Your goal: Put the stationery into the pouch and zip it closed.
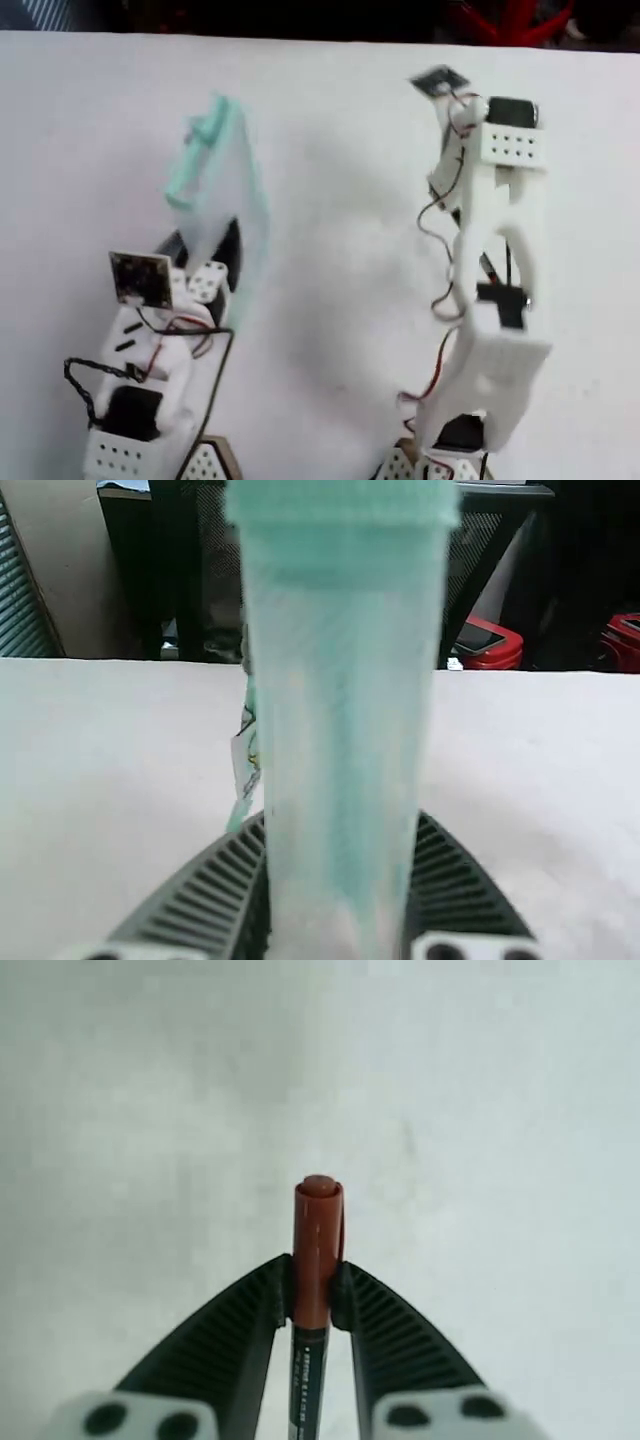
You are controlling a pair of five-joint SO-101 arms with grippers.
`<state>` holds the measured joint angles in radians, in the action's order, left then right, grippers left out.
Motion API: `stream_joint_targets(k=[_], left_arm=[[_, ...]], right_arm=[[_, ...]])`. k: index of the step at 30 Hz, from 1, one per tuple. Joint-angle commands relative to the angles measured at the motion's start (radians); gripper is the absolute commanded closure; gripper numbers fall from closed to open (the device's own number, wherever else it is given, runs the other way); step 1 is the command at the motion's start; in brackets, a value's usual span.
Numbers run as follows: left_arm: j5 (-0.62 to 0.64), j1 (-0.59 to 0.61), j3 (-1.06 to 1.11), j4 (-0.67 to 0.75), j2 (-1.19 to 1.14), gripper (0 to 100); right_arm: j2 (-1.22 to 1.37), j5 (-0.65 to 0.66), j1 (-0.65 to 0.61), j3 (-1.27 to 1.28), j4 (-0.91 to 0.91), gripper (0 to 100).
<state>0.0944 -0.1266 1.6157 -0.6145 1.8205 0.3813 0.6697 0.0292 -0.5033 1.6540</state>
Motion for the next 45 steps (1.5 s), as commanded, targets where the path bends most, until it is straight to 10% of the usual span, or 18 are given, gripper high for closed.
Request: stream_joint_targets(k=[1,20,28,45], left_arm=[[0.011,-0.073,-0.058,-0.077,0.004,81],[-0.069,-0.139,-0.072,-0.109,0.004,81],[-0.072,-0.139,-0.072,-0.109,0.004,81],[-0.074,-0.137,-0.072,-0.107,0.004,81]], right_arm=[[-0.271,-0.089,-0.077,-0.017,0.033,98.1],[-0.993,-0.253,-0.880,-0.014,-0.437,98.1],[-0.897,-0.525,-0.885,-0.014,-0.518,98.1],[-0.834,-0.535,-0.857,0.315,-0.679,98.1]])
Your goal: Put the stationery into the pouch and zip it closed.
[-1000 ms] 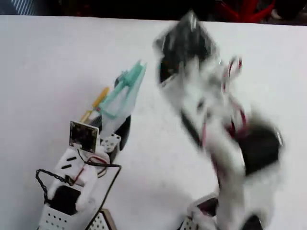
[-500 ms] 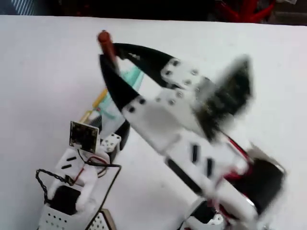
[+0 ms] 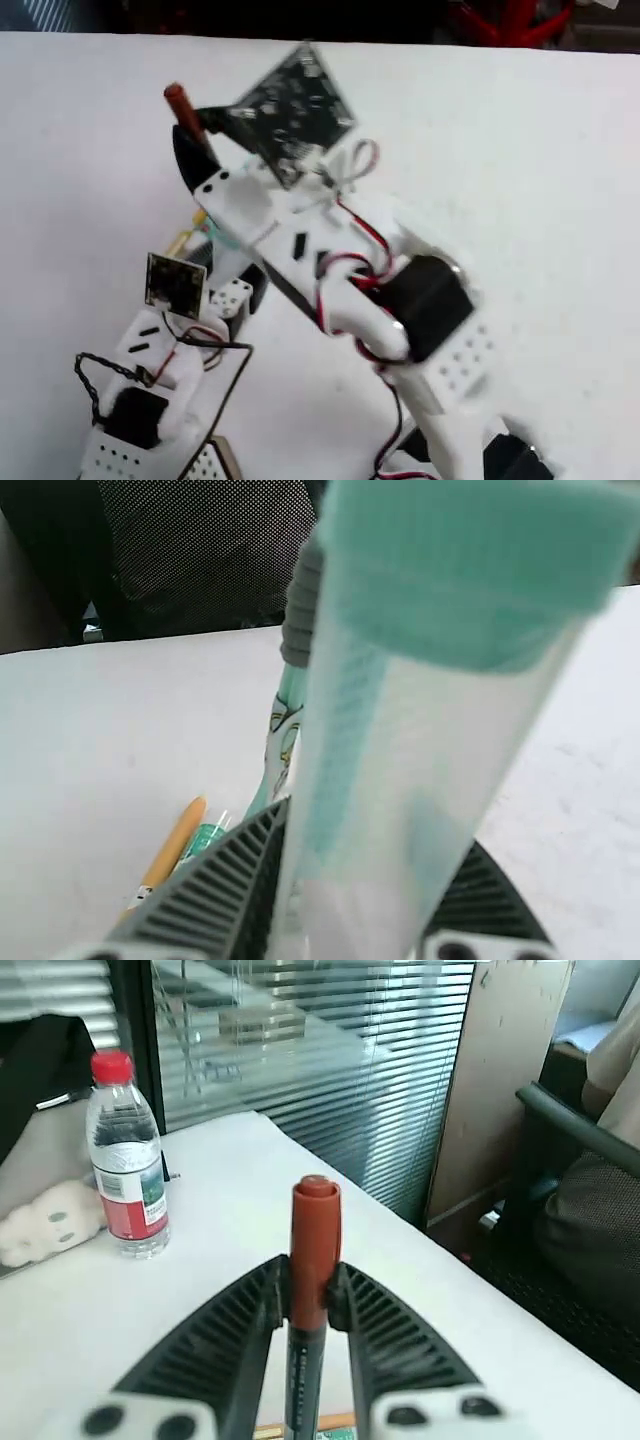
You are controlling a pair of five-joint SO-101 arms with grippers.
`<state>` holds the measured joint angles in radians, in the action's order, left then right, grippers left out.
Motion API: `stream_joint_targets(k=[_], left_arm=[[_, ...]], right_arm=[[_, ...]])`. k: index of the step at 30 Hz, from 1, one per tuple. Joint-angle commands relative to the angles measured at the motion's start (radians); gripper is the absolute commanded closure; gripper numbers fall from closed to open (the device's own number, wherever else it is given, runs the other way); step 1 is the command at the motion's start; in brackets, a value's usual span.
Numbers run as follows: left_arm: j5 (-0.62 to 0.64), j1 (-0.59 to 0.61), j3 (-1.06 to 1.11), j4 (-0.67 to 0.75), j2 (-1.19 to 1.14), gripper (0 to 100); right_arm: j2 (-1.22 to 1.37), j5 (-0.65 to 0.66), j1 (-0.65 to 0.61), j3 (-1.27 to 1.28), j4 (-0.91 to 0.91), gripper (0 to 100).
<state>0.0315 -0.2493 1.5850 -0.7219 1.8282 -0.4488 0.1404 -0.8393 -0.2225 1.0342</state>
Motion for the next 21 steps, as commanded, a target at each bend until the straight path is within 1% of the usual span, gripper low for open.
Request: stream_joint_targets(k=[1,5,11,17,21], left_arm=[[-0.011,-0.015,-0.041,0.000,-0.004,81],[-0.011,-0.015,-0.041,0.000,-0.004,81],[-0.011,-0.015,-0.041,0.000,-0.004,81],[-0.011,-0.015,-0.041,0.000,-0.004,81],[-0.011,-0.012,-0.041,0.000,-0.004,81]], right_arm=[[-0.004,-0.006,0.012,0.046,-0.070,98.1],[-0.036,-0.008,0.012,0.098,-0.077,98.1],[-0.170,0.000,0.013,0.229,-0.091,98.1],[-0.262,0.000,0.104,0.339,-0.104,98.1],[-0.260,0.002,0.117,0.379,-0.097,98.1]])
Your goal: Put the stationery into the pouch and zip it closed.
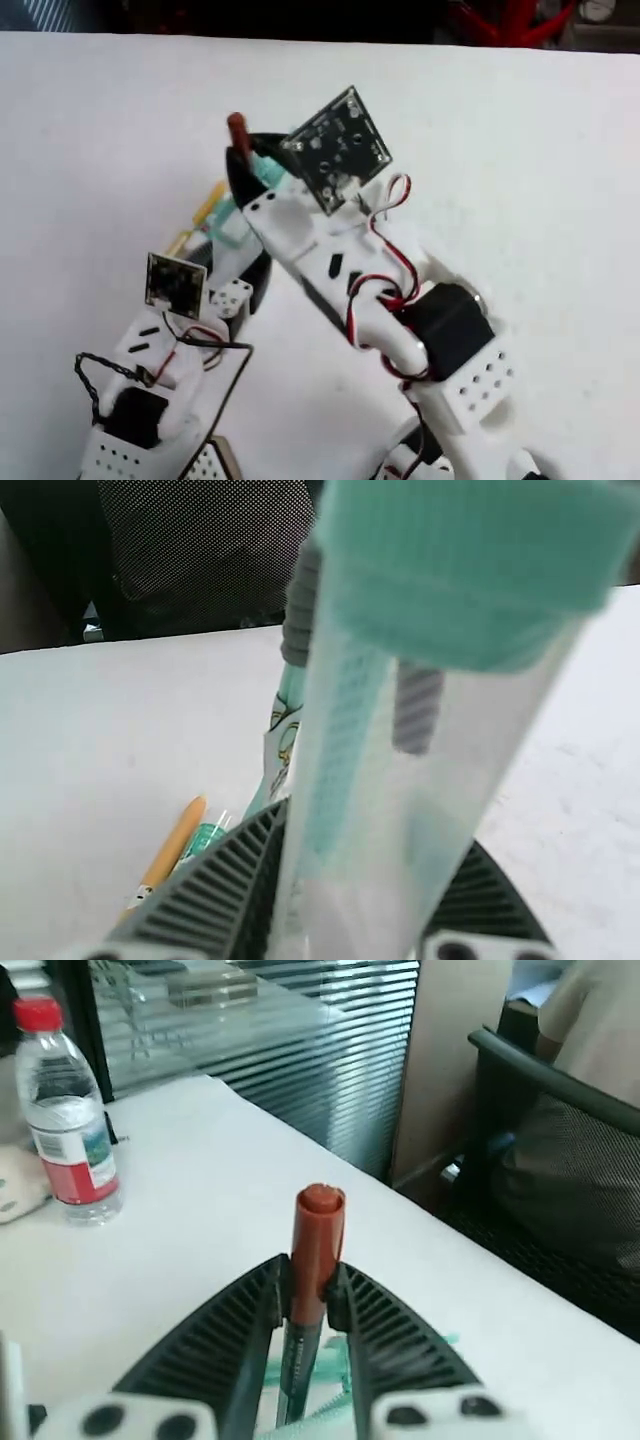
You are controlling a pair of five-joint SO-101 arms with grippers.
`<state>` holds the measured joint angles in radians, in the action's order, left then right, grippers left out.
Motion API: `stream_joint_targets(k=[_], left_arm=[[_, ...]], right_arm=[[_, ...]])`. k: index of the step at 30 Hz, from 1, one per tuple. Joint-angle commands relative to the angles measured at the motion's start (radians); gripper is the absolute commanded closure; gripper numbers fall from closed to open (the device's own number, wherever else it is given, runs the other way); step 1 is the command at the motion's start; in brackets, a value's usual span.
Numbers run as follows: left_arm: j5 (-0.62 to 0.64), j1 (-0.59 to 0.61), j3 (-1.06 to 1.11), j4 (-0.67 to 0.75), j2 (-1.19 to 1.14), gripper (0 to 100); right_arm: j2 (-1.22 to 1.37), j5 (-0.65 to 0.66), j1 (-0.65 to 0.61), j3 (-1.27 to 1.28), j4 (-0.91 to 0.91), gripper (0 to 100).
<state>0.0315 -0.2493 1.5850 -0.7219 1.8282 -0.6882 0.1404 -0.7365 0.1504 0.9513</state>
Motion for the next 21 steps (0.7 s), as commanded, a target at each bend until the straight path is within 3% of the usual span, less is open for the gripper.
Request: stream_joint_targets(k=[1,7,14,21], left_arm=[[-0.011,-0.001,-0.041,0.000,-0.004,81],[-0.005,0.044,-0.040,0.029,-0.004,81],[-0.005,0.044,-0.040,0.034,-0.004,81],[-0.005,0.044,-0.021,0.049,-0.004,81]], right_arm=[[-0.021,0.002,0.013,0.017,-0.015,98.1],[-0.019,0.015,0.012,0.041,0.030,98.1],[-0.018,0.219,-0.058,0.038,0.114,98.1],[0.082,0.226,-0.071,-0.018,0.142,96.8]])
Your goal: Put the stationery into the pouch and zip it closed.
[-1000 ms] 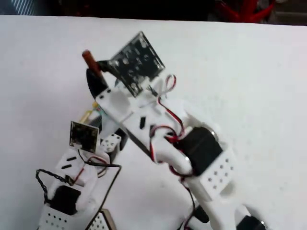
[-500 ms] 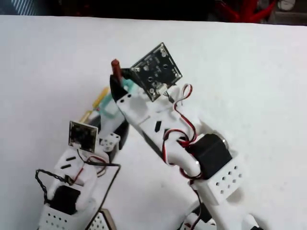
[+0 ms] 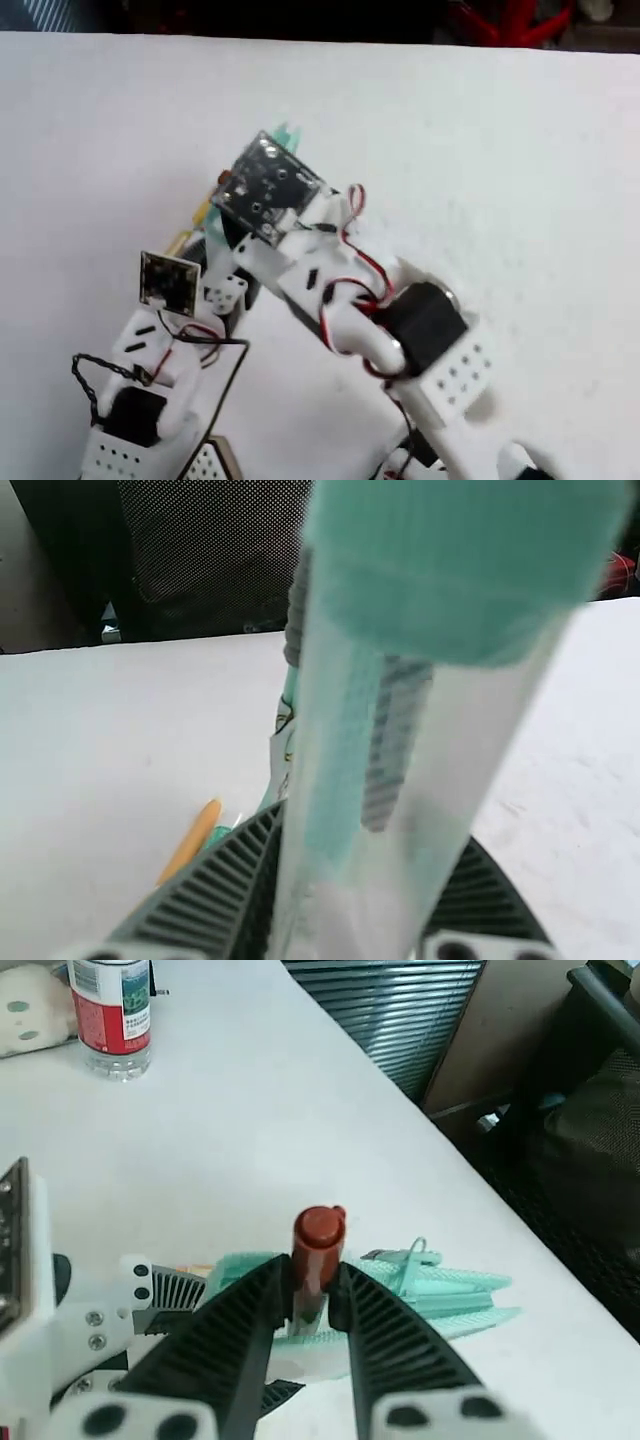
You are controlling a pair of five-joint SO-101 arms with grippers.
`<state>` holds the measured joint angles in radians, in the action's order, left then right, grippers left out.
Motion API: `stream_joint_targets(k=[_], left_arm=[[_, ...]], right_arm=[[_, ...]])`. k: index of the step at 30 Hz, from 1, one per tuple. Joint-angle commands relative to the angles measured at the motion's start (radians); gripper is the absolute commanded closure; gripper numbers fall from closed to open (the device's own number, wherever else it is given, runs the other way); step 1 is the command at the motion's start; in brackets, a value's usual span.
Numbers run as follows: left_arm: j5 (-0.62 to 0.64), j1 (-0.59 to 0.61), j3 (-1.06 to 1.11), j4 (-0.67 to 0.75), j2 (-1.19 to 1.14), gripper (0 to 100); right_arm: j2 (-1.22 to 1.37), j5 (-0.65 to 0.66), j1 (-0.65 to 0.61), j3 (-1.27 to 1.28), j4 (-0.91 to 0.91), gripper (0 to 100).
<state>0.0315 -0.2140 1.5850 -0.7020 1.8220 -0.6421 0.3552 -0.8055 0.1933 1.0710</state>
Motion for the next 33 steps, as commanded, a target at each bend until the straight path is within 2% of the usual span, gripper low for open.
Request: stream_joint_targets(k=[1,5,7,15,20,23,26,29,33], left_arm=[[-0.005,0.010,-0.021,0.029,0.002,81],[-0.005,0.010,-0.021,0.029,0.002,81],[-0.005,0.008,-0.021,0.029,0.002,81],[-0.005,0.008,-0.023,0.029,0.002,81],[-0.005,0.004,-0.023,0.029,0.002,81],[-0.005,0.002,-0.023,0.029,0.002,81],[-0.005,0.008,-0.023,0.029,0.002,81],[-0.005,0.008,-0.023,0.029,0.002,81],[-0.006,0.008,-0.023,0.029,0.002,81]], right_arm=[[0.051,0.011,-0.002,-0.084,0.044,93.9],[0.082,-0.095,-0.002,-0.195,0.136,70.2],[0.084,-0.078,-0.002,-0.247,0.176,63.9],[0.090,-0.066,0.087,-0.367,0.214,77.3],[0.252,-0.219,0.154,-0.465,0.355,83.8],[0.421,-0.279,0.153,-0.638,0.504,81.1],[0.562,-0.350,0.148,-0.873,0.661,73.8],[0.599,-0.390,0.137,-0.928,0.657,69.3],[0.595,-0.391,0.064,-0.936,0.656,71.9]])
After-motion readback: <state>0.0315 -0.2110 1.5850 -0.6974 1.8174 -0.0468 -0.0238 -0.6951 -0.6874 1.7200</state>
